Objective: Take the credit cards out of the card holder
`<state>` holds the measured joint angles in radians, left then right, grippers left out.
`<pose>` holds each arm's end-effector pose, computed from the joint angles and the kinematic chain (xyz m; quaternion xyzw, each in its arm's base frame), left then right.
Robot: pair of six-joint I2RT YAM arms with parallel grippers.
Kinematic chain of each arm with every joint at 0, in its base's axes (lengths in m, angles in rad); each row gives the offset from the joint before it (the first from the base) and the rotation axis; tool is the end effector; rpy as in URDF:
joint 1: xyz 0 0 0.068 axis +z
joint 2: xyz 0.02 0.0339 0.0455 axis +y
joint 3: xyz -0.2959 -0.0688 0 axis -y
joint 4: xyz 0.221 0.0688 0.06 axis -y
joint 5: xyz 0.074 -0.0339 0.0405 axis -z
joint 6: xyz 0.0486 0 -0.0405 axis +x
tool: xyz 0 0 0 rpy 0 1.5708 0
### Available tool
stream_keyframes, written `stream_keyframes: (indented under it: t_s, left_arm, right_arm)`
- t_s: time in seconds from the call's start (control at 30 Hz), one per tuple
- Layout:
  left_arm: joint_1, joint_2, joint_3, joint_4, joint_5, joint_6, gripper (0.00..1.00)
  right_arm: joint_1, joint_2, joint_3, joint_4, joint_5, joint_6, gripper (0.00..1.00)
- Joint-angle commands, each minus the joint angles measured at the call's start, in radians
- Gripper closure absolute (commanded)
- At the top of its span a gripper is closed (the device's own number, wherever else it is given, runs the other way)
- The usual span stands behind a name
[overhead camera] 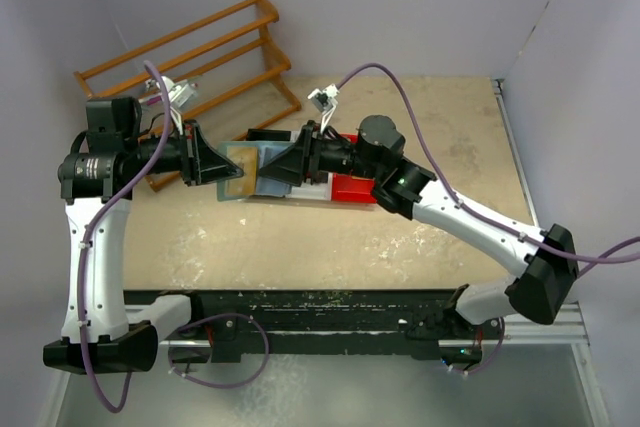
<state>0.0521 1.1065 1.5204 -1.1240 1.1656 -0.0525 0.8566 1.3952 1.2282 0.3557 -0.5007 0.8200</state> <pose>0.1385 -0.0375 0.4612 0.1896 0.7698 -0.5003 0.3482 0.1859 0.2501 0.4492 -0.2022 0.6139 0.6607 0.3818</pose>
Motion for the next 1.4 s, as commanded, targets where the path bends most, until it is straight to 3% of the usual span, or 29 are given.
stream_keyframes:
  t_s: [0.0, 0.17, 0.43, 0.73, 0.97, 1.37]
  left_arm:
    - [0.005, -0.016, 0.028, 0.025, 0.076, -0.021, 1.0]
    - [0.005, -0.02, 0.024, 0.018, 0.089, -0.014, 1.0]
    - [0.005, -0.015, 0.015, 0.023, 0.095, -0.009, 1.0]
    - [0.005, -0.02, 0.027, 0.013, 0.098, -0.005, 1.0]
    - [0.005, -0.015, 0.04, 0.01, 0.14, -0.01, 1.0]
    - [0.005, -0.022, 0.032, 0.016, 0.252, -0.024, 0.87]
  right_arm:
    - [0.001, 0.046, 0.045, 0.067, 0.009, 0.015, 0.59]
    - [0.002, 0.065, 0.05, 0.11, -0.013, 0.043, 0.61]
    - [0.002, 0.093, -0.004, 0.348, -0.14, 0.193, 0.7]
    - [0.001, 0.115, -0.032, 0.449, -0.201, 0.283, 0.99]
    - [-0.007, 0.09, -0.076, 0.507, -0.209, 0.317, 1.0]
    - [-0.028, 0.074, -0.136, 0.594, -0.225, 0.363, 1.0]
